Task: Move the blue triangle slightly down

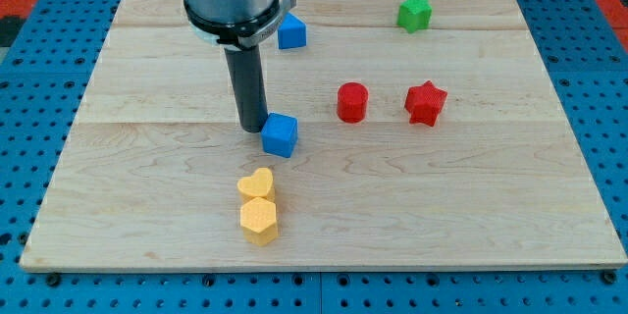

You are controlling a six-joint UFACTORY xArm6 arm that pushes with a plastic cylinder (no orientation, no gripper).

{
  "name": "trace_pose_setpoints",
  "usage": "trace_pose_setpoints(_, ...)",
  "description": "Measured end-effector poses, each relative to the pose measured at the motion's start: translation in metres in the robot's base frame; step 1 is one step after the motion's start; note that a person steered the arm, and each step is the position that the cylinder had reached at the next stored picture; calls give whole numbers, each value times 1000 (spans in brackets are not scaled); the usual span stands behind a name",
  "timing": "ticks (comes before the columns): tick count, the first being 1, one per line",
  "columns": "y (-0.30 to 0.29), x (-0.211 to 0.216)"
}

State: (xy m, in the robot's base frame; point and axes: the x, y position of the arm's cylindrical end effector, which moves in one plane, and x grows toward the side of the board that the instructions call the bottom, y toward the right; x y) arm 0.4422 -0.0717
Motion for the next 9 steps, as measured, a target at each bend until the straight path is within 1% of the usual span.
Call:
trace_pose_setpoints(1, 13, -26)
trace_pose_setpoints(2, 47, 8)
trace_pose_setpoints(3, 48, 54)
trace_pose_setpoints(4, 54, 70)
trace_pose_setpoints(6, 56, -64)
trace_pose_setpoints(7, 71, -109)
trace_pose_setpoints(8, 74, -166)
trace_pose_setpoints(9, 36, -198)
